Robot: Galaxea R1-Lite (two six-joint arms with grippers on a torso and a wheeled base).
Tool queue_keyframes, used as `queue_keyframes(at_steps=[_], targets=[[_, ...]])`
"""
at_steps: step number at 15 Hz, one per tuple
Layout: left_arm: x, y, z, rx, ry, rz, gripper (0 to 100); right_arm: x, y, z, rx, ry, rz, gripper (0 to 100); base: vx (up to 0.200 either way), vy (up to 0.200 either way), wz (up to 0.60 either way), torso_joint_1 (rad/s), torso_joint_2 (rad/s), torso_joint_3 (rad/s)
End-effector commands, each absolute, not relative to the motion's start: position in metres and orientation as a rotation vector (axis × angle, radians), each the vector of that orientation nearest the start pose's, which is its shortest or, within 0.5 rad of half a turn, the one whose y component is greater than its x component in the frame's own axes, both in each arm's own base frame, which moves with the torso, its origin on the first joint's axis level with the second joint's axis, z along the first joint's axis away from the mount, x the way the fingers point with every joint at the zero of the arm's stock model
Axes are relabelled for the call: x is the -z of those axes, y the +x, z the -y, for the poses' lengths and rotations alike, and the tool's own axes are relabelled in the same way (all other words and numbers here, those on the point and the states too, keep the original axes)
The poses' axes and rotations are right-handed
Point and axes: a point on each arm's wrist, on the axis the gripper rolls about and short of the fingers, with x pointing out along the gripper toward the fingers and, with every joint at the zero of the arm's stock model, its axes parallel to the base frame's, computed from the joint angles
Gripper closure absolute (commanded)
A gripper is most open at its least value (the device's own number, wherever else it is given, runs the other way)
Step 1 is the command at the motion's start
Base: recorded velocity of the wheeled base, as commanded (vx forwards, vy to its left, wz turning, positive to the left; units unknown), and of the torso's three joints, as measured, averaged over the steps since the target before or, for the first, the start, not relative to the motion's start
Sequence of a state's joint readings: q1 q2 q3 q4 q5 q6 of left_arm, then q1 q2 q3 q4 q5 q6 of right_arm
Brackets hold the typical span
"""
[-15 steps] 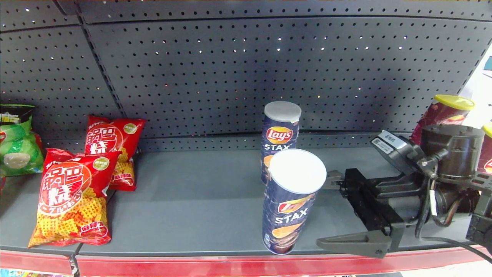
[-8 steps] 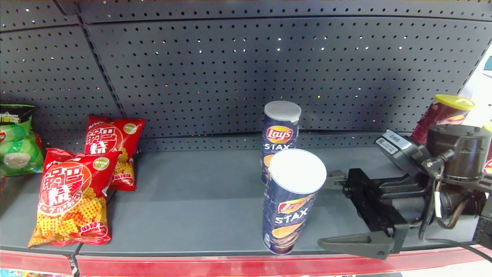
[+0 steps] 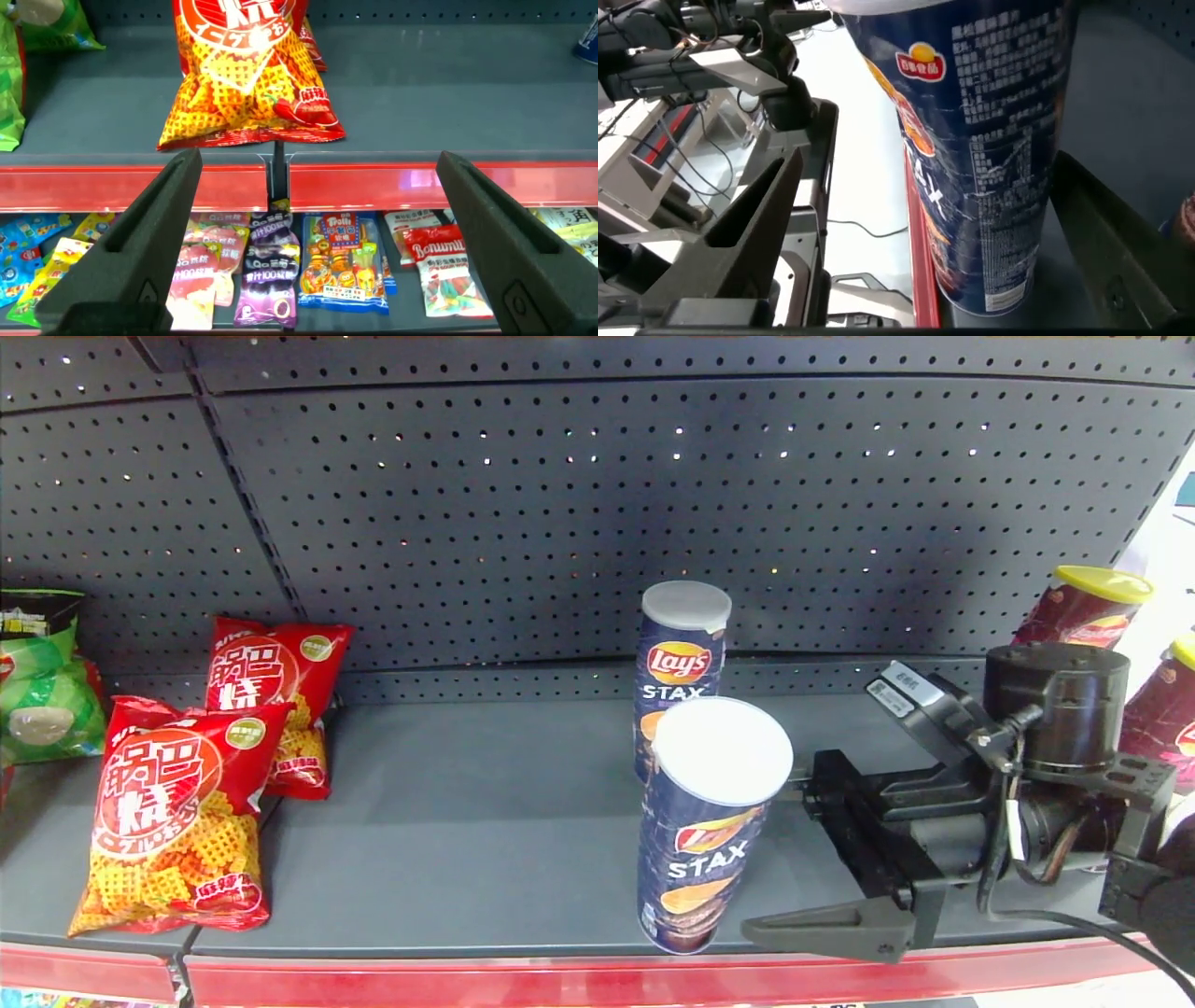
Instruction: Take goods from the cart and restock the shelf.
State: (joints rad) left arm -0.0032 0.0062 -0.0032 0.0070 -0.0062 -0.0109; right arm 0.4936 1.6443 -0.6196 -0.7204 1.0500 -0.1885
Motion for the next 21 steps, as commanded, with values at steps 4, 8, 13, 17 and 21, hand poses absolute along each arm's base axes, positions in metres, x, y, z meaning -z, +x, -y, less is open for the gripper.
queue_keyframes(at_steps=[4,8,13,17,21], targets=[[-0.076,-0.022,0.0,0.009,-0.011,-0.011,0,-0.156,0.234,-0.159,-1.586,-0.062,-0.184,0,0.0,0.0,0.0,0.0,0.0,0.0],[-0.076,-0.022,0.0,0.009,-0.011,-0.011,0,-0.162,0.236,-0.178,-1.618,-0.08,-0.139,0,0.0,0.0,0.0,0.0,0.0,0.0],[-0.076,-0.022,0.0,0.009,-0.012,-0.011,0,-0.157,0.235,-0.184,-1.618,-0.082,-0.148,100,0.0,0.0,0.0,0.0,0.0,0.0],[-0.076,-0.022,0.0,0.009,-0.011,-0.012,0,-0.159,0.239,-0.178,-1.599,-0.08,-0.142,100,0.0,0.0,0.0,0.0,0.0,0.0],[-0.076,-0.022,0.0,0.009,-0.011,-0.012,0,-0.166,0.252,-0.168,-1.551,-0.078,-0.1,100,0.0,0.0,0.0,0.0,0.0,0.0]])
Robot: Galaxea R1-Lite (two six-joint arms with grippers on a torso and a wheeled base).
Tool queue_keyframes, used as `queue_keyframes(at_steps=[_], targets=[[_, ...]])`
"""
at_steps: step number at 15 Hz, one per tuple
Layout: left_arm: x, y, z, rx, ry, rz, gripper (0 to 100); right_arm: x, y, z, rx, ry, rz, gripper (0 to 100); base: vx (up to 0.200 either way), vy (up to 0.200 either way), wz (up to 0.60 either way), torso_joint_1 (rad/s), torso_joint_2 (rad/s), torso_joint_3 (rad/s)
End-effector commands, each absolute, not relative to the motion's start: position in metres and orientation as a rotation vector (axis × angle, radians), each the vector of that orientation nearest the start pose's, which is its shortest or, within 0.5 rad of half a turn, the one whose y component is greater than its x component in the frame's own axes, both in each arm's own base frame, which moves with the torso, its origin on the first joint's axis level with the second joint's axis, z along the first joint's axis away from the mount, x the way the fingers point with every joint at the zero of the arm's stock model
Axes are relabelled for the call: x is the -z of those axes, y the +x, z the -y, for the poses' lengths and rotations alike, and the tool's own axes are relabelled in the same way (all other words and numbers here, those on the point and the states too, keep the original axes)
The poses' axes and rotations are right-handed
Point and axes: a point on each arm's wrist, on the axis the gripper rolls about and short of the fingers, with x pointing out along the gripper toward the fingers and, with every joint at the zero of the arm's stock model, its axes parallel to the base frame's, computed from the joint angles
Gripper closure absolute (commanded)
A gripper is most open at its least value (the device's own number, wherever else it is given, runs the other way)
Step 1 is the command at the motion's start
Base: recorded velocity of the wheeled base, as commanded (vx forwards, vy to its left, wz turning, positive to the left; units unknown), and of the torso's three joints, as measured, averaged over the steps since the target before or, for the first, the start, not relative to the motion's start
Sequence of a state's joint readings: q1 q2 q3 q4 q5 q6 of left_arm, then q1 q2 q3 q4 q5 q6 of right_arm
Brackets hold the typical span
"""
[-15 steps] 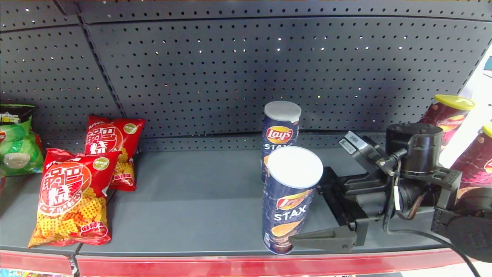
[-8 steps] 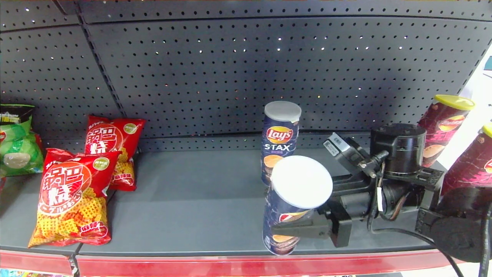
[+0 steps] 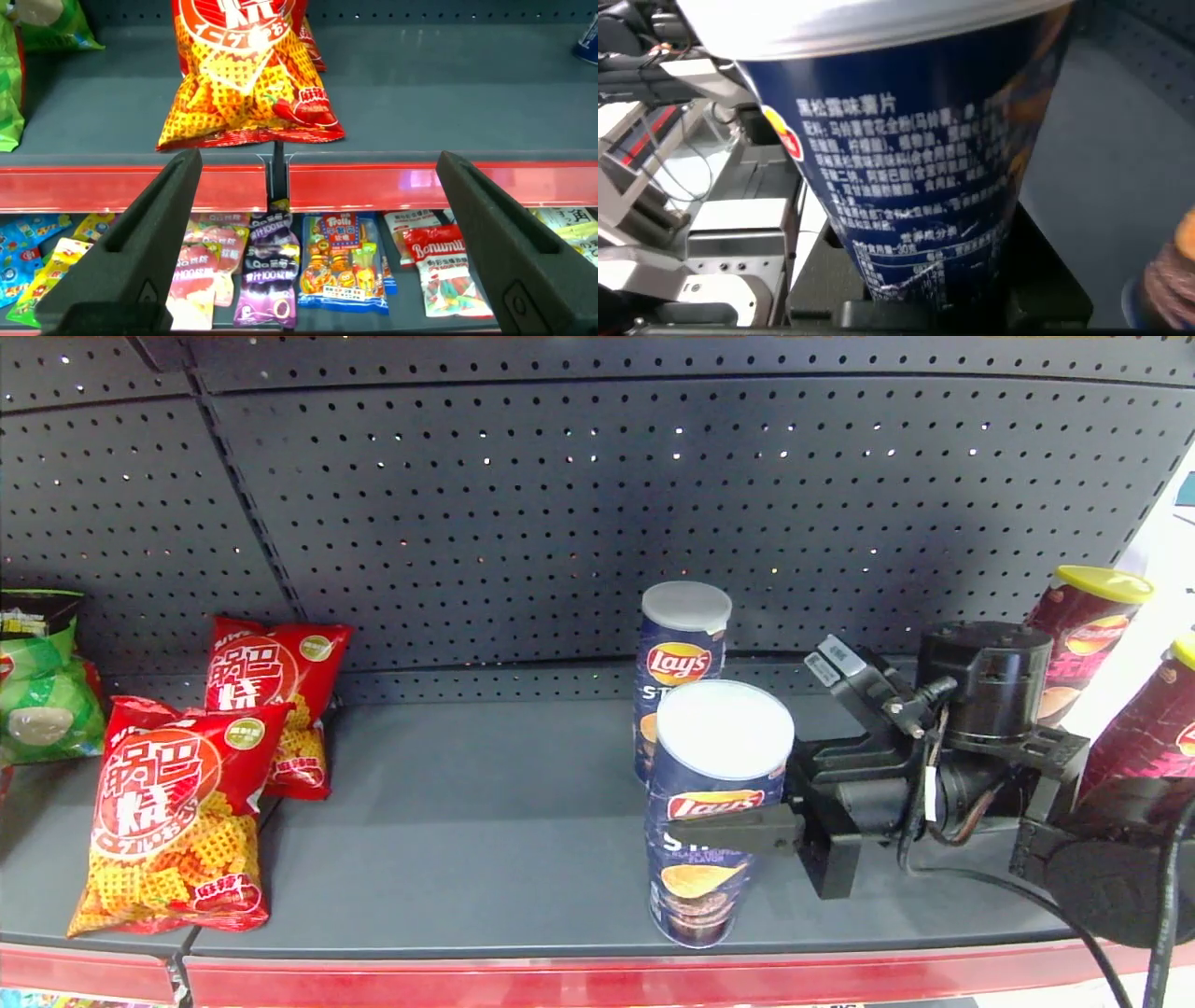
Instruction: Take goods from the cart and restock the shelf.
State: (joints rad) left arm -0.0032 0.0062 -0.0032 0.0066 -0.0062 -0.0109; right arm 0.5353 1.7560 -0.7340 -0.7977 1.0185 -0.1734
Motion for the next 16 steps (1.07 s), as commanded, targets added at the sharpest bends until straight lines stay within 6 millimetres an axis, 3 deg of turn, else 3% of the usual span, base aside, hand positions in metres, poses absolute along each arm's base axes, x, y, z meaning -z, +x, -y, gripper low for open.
queue_keyframes(at_steps=[1,13,14,16], targets=[[-0.076,-0.022,0.0,0.009,-0.012,-0.012,0,-0.165,0.254,-0.167,-1.547,-0.076,-0.101,100,0.0,0.0,0.0,0.0,0.0,0.0],[-0.076,-0.022,0.0,0.009,-0.012,-0.011,0,-0.152,0.26,-0.17,-1.543,-0.06,-0.143,100,0.0,0.0,0.0,0.0,0.0,0.0],[-0.076,-0.022,0.0,0.009,-0.012,-0.011,0,-0.151,0.259,-0.169,-1.544,-0.06,-0.146,0,0.0,0.0,0.0,0.0,0.0,0.0],[-0.076,-0.022,0.0,0.009,-0.012,-0.011,0,-0.149,0.258,-0.168,-1.542,-0.057,-0.156,0,0.0,0.0,0.0,0.0,0.0,0.0]])
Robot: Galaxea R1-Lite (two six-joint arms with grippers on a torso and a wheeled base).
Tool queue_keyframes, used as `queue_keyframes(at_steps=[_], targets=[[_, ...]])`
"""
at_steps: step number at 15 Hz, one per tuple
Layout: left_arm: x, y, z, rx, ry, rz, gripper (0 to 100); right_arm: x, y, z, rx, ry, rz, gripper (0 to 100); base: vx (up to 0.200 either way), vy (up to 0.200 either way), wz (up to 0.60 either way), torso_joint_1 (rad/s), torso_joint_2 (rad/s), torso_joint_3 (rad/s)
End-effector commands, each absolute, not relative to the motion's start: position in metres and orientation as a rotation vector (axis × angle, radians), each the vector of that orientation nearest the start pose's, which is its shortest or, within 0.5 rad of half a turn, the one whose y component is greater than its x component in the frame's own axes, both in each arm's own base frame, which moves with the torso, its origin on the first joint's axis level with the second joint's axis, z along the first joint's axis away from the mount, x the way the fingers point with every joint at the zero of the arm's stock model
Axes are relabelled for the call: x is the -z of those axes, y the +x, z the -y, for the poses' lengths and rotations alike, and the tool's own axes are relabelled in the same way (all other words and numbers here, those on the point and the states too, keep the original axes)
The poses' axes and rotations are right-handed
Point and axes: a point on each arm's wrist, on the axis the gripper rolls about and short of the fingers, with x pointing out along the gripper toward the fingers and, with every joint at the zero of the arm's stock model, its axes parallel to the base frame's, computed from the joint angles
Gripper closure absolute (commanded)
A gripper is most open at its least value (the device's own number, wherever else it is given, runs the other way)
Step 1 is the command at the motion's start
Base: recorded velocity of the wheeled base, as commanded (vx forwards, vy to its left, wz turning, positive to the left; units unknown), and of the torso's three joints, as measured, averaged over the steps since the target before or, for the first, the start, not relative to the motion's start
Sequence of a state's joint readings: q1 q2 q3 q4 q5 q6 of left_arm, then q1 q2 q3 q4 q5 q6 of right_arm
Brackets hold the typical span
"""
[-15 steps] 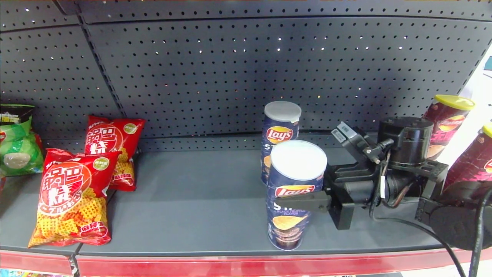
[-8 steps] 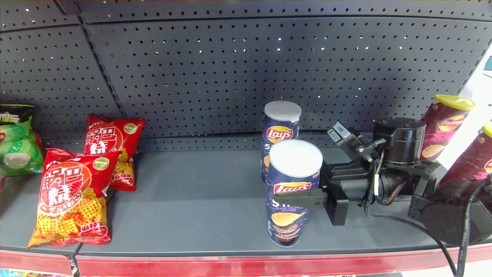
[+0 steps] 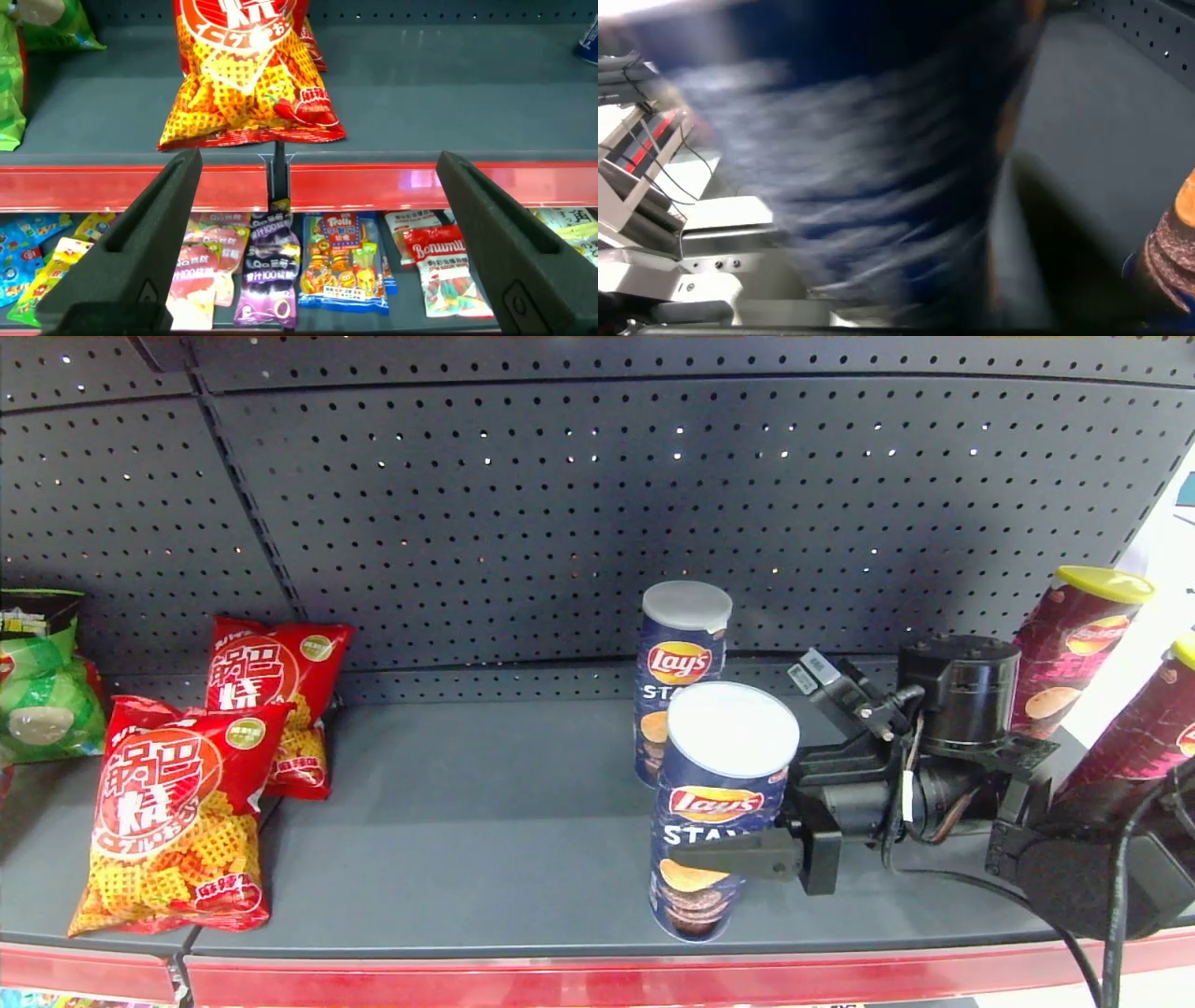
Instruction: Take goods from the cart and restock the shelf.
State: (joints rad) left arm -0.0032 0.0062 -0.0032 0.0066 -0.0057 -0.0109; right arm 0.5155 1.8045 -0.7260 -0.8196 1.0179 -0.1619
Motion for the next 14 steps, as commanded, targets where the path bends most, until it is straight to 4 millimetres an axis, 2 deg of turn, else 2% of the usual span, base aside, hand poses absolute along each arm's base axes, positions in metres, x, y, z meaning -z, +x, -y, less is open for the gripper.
queue_keyframes(at_steps=[1,4,9,14], targets=[[-0.076,-0.022,0.0,0.009,-0.011,-0.011,0,-0.15,0.258,-0.168,-1.54,-0.058,-0.153,0,0.0,0.0,0.0,0.0,0.0,0.0],[-0.076,-0.022,0.0,0.009,-0.011,-0.011,0,-0.153,0.256,-0.164,-1.534,-0.059,-0.143,0,0.0,0.0,0.0,0.0,0.0,0.0],[-0.076,-0.022,0.0,0.009,-0.012,-0.011,0,-0.159,0.25,-0.138,-1.467,-0.054,-0.136,0,0.0,0.0,0.0,0.0,0.0,0.0],[-0.076,-0.022,0.0,0.009,-0.011,-0.012,0,-0.16,0.251,-0.126,-1.442,-0.048,-0.137,0,0.0,0.0,0.0,0.0,0.0,0.0]])
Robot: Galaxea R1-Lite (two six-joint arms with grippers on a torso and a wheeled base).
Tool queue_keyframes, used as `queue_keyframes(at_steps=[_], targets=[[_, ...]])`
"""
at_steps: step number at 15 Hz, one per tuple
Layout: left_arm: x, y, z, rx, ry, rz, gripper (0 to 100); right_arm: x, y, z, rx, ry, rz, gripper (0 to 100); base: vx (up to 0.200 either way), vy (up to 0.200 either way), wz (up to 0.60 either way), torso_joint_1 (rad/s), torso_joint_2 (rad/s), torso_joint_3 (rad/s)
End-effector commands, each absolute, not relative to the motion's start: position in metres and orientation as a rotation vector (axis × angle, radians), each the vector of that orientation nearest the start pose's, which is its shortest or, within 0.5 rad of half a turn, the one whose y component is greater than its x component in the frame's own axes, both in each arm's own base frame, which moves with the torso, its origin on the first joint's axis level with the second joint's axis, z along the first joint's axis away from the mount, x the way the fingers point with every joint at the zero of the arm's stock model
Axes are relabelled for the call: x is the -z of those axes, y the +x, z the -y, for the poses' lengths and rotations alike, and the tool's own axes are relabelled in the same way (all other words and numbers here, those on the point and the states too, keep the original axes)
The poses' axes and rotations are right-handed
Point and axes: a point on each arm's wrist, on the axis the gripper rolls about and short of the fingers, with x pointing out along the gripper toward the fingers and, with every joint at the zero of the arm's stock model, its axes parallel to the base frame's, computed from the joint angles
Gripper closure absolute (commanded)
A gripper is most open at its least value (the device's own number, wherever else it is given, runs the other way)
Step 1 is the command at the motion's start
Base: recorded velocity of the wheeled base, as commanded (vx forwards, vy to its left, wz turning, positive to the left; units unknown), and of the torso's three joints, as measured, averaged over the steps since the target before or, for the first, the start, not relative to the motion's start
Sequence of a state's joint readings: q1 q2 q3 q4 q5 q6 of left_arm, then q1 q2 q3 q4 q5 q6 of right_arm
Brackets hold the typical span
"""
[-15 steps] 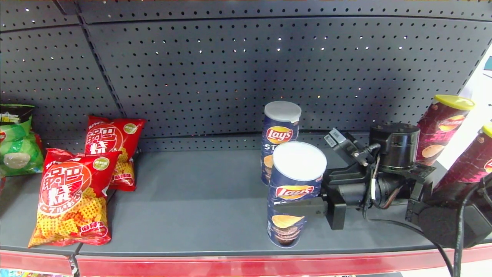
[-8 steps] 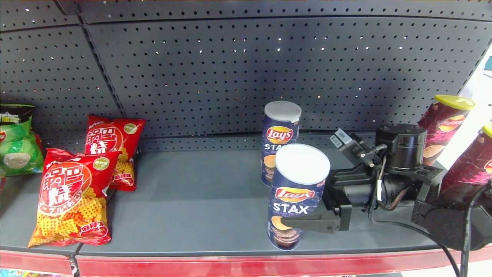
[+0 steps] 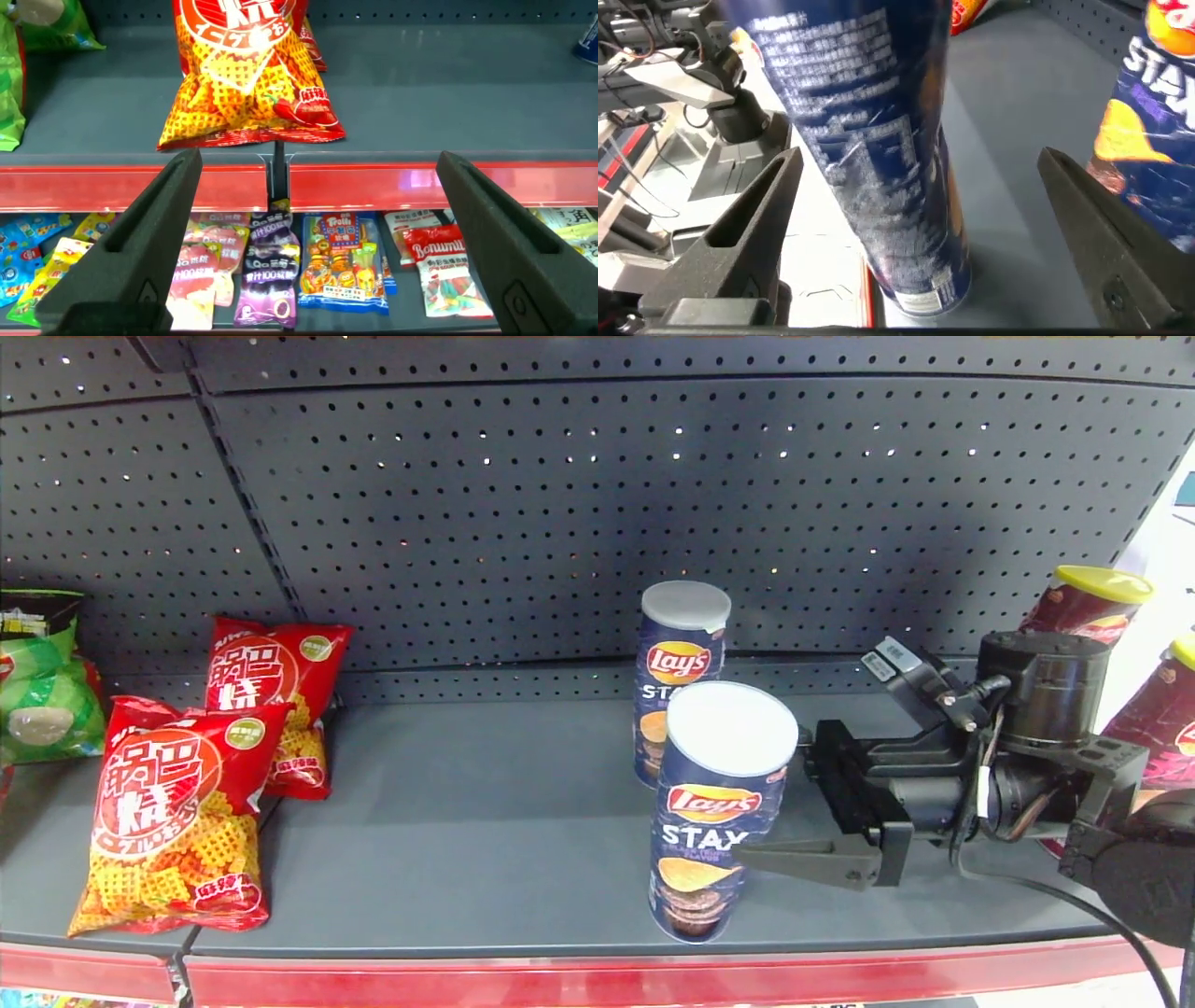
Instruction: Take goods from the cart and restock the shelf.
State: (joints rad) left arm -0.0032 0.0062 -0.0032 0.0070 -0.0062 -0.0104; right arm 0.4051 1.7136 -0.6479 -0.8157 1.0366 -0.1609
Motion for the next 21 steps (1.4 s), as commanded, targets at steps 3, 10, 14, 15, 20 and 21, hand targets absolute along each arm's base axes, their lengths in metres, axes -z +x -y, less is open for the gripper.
queue_keyframes(at_steps=[3,10,14,15,20,21], targets=[[-0.076,-0.022,0.0,0.009,-0.011,-0.012,0,-0.161,0.251,-0.122,-1.427,-0.049,-0.132,0,0.0,0.0,0.0,0.0,0.0,0.0],[-0.076,-0.022,0.0,0.009,-0.012,-0.012,0,-0.16,0.251,-0.116,-1.414,-0.045,-0.135,0,0.0,0.0,0.0,0.0,0.0,0.0],[-0.076,-0.022,0.0,0.009,-0.011,-0.012,0,-0.16,0.253,-0.112,-1.401,-0.045,-0.134,0,0.0,0.0,0.0,0.0,0.0,0.0],[-0.076,-0.022,0.0,0.009,-0.012,-0.011,0,-0.16,0.254,-0.111,-1.394,-0.044,-0.134,0,0.0,0.0,0.0,0.0,0.0,0.0],[-0.076,-0.022,0.0,0.009,-0.012,-0.012,0,-0.159,0.257,-0.105,-1.369,-0.042,-0.138,0,0.0,0.0,0.0,0.0,0.0,0.0],[-0.076,-0.022,0.0,0.009,-0.011,-0.011,0,-0.159,0.258,-0.104,-1.364,-0.042,-0.139,0,0.0,0.0,0.0,0.0,0.0,0.0]])
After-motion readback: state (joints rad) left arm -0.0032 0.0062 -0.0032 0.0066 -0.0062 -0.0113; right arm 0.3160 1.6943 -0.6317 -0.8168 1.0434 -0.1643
